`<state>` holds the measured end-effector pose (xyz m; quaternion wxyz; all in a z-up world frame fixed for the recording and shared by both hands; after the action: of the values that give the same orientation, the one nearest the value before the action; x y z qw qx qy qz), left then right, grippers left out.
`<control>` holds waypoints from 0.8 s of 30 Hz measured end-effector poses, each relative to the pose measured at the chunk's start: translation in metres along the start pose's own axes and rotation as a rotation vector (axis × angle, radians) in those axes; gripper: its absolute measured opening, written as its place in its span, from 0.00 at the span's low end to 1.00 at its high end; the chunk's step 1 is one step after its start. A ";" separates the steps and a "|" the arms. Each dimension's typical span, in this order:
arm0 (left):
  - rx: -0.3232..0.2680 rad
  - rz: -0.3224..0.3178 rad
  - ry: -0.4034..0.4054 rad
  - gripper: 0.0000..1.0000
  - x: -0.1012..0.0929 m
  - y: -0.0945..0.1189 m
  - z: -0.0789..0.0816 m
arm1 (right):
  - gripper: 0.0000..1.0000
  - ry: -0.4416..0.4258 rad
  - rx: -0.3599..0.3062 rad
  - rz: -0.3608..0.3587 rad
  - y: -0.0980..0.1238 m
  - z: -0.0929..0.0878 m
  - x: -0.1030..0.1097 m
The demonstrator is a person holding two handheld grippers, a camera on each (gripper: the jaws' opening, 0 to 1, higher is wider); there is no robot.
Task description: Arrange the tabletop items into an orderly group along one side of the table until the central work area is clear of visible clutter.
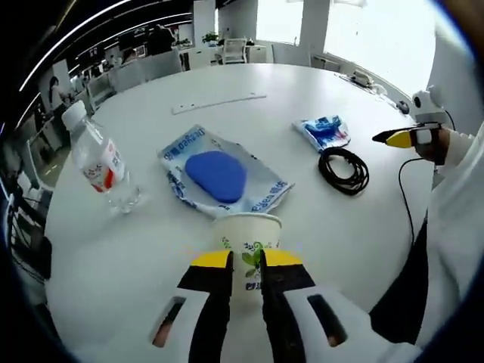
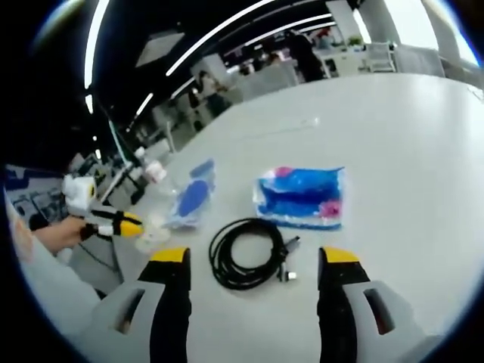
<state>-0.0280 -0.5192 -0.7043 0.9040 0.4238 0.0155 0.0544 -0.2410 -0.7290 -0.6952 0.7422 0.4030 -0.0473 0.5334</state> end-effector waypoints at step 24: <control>0.101 -0.053 0.079 0.35 -0.020 -0.019 -0.014 | 0.65 -0.007 -0.008 -0.001 0.007 -0.001 0.002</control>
<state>-0.0478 -0.5225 -0.7285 0.8813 0.4657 0.0652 0.0464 -0.2462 -0.7255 -0.6910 0.7439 0.4018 -0.0519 0.5315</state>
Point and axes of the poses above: the point that each gripper's makers call its tool centre point, and the gripper's own axes: y roughly backward along the fingers, x roughly to its left, z roughly out of its top, the point moved 1 cm from there along y, roughly backward along the fingers, and after that the axes turned 6 degrees about -y, right-handed, at the moved point
